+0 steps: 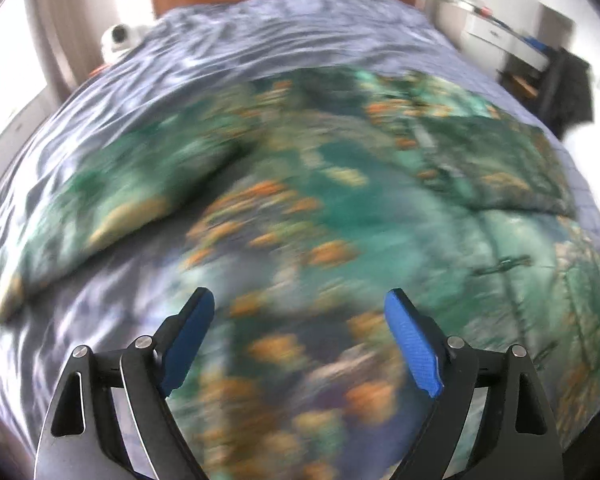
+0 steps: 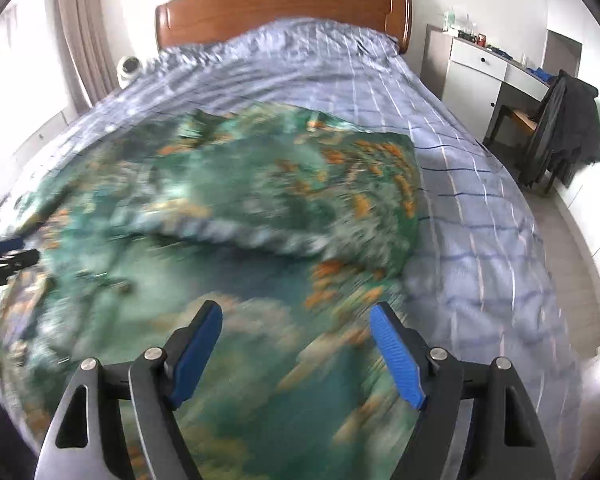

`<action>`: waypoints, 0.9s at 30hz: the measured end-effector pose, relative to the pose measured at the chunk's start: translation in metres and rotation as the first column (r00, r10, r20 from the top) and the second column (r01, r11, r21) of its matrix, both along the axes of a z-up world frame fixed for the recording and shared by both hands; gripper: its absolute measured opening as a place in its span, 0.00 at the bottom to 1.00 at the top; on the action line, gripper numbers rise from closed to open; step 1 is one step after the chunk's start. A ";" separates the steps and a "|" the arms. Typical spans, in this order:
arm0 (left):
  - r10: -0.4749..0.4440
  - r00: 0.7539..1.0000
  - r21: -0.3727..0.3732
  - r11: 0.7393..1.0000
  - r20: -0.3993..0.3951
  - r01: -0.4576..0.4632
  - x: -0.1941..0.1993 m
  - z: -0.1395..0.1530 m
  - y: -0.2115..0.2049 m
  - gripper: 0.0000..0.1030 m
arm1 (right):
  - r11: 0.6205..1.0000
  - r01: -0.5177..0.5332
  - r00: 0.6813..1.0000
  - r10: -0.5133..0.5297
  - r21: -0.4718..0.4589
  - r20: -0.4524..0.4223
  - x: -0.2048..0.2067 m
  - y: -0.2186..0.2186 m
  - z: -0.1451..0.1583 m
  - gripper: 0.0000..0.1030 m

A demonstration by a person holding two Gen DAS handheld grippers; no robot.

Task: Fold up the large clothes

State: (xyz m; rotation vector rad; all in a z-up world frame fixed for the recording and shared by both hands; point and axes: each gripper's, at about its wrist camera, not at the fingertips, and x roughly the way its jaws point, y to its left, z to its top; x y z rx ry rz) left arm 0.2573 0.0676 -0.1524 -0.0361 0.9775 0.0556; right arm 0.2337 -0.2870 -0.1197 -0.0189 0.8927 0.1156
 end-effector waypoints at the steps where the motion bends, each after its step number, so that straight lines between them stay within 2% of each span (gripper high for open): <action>1: 0.030 1.000 -0.010 0.999 -0.004 -0.030 -0.003 -0.002 0.014 0.86 | 1.000 -0.007 1.000 0.007 0.011 0.008 -0.013 0.008 0.003 0.76; 4: 0.120 0.993 -0.040 0.992 -0.013 -0.120 -0.012 -0.007 0.055 0.86 | 0.999 -0.046 0.999 0.046 0.008 0.023 -0.043 0.037 0.007 0.76; 8: 0.243 0.970 -0.093 0.966 -0.005 -0.243 -0.020 -0.015 0.109 0.86 | 0.994 -0.110 0.992 0.111 -0.022 0.059 -0.081 0.069 0.016 0.76; 13: 0.418 0.908 -0.228 0.882 -0.025 -0.412 -0.018 -0.026 0.173 0.86 | 0.983 -0.172 0.981 0.176 -0.064 0.078 -0.107 0.097 0.025 0.76; 16: 0.517 0.856 -0.318 0.808 -0.021 -0.496 -0.014 -0.033 0.207 0.86 | 0.976 -0.196 0.976 0.203 -0.090 0.079 -0.112 0.107 0.028 0.76; 18: 0.595 0.803 -0.378 0.738 -0.028 -0.560 -0.011 -0.041 0.234 0.87 | 0.973 -0.209 0.973 0.217 -0.099 0.073 -0.113 0.112 0.028 0.76; 19: 0.615 0.788 -0.396 0.716 -0.032 -0.575 -0.013 -0.043 0.243 0.88 | 0.972 -0.212 0.973 0.220 -0.104 0.073 -0.115 0.114 0.028 0.76; 20: 0.656 0.753 -0.424 0.668 -0.052 -0.611 -0.012 -0.051 0.258 0.88 | 0.971 -0.215 0.972 0.224 -0.107 0.074 -0.115 0.115 0.029 0.76; 21: 0.680 0.730 -0.435 0.638 -0.070 -0.636 -0.013 -0.055 0.266 0.88 | 0.970 -0.218 0.971 0.226 -0.109 0.075 -0.116 0.117 0.029 0.76; 23: 0.734 0.669 -0.494 0.542 -0.116 -0.680 -0.016 -0.070 0.286 0.88 | 0.969 -0.224 0.970 0.232 -0.107 0.074 -0.118 0.120 0.030 0.76; 24: 0.747 0.653 -0.520 0.512 -0.124 -0.684 -0.018 -0.073 0.292 0.88 | 0.968 -0.229 0.969 0.237 -0.107 0.072 -0.118 0.121 0.030 0.76; 26: 0.775 0.620 -0.549 0.469 -0.119 -0.692 -0.019 -0.074 0.301 0.88 | 0.964 -0.239 0.966 0.248 -0.114 0.067 -0.120 0.124 0.029 0.76; 27: 0.780 0.616 -0.549 0.467 -0.114 -0.693 -0.018 -0.072 0.302 0.85 | 0.963 -0.243 0.966 0.251 -0.117 0.065 -0.121 0.126 0.029 0.76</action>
